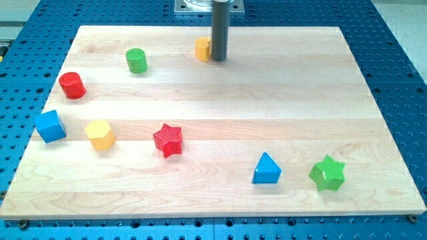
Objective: Push the green star above the triangle
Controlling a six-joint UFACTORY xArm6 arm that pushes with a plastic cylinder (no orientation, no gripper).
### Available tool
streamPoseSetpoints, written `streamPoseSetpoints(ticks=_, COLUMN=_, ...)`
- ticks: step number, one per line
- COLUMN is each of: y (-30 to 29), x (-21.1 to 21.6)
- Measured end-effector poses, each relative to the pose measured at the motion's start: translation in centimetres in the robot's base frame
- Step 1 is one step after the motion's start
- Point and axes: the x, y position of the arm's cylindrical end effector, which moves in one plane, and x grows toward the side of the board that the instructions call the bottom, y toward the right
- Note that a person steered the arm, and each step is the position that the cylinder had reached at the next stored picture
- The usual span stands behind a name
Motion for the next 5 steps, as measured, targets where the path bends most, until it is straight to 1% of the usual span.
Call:
streamPoseSetpoints(ticks=1, y=-1.1, x=0.1)
streamPoseSetpoints(ticks=2, y=6.5, x=0.3)
streamPoseSetpoints(ticks=3, y=11.3, x=4.8)
streamPoseSetpoints(ticks=4, y=21.2, x=11.0)
streamPoseSetpoints(ticks=5, y=26.4, x=18.7)
